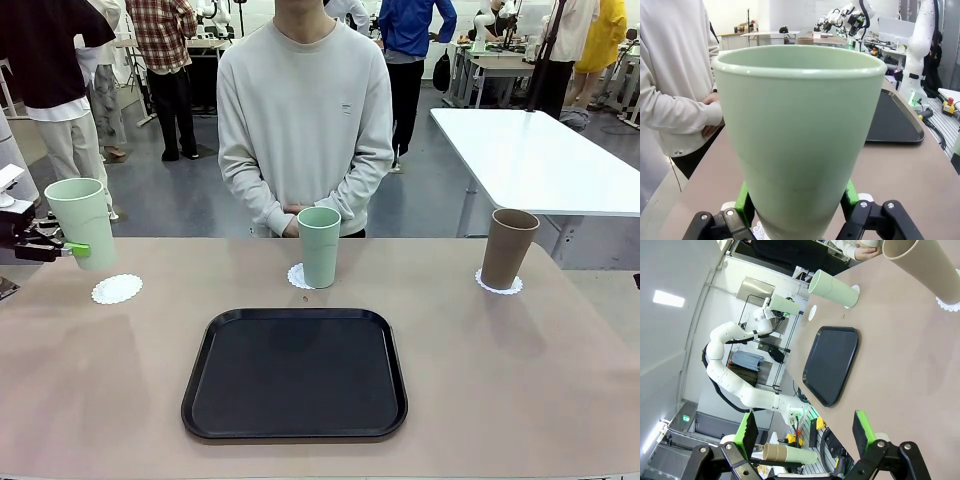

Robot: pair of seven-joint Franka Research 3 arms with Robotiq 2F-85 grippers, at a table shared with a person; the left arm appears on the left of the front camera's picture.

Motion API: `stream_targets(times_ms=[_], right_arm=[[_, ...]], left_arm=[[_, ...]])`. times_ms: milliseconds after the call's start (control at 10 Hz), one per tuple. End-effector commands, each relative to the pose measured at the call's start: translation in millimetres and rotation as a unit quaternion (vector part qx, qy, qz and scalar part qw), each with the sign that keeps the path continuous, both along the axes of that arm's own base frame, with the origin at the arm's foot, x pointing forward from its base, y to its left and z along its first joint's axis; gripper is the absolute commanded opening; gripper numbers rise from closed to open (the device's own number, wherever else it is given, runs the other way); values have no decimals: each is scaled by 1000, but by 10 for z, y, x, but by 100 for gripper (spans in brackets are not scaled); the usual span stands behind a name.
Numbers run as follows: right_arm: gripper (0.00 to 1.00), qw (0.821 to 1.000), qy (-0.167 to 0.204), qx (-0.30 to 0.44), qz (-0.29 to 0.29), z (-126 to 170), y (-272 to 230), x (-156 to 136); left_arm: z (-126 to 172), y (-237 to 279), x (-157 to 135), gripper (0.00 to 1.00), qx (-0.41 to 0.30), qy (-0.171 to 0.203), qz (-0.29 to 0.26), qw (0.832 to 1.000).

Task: Place coasters on the table and set cups on them.
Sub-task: Take one Reusable plastic cup from the Flat Tray and place it on a coaster set by the human.

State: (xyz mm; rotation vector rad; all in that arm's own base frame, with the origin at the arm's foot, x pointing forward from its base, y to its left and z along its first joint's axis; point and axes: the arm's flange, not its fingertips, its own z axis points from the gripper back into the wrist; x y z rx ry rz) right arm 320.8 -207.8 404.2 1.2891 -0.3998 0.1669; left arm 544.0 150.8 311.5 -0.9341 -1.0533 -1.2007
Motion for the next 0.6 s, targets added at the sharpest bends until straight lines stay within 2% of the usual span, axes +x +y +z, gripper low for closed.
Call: stream_targets(times_ms=[0,100,200,500], right_arm=[[100,1000,-4,5,1,2,-3,-3],[100,1000,-4,5,1,2,-3,-3],[100,1000,-4,5,1,2,-3,-3],[100,1000,-4,5,1,2,-3,-3]], left_arm=[[21,6,-9,83,0,-6,-10,1000],[0,0,0,83,0,0,0,1000],[-97,-4,62,83,0,-34,-25,999],[-318,-13,156,83,-28,-46,-35,998]])
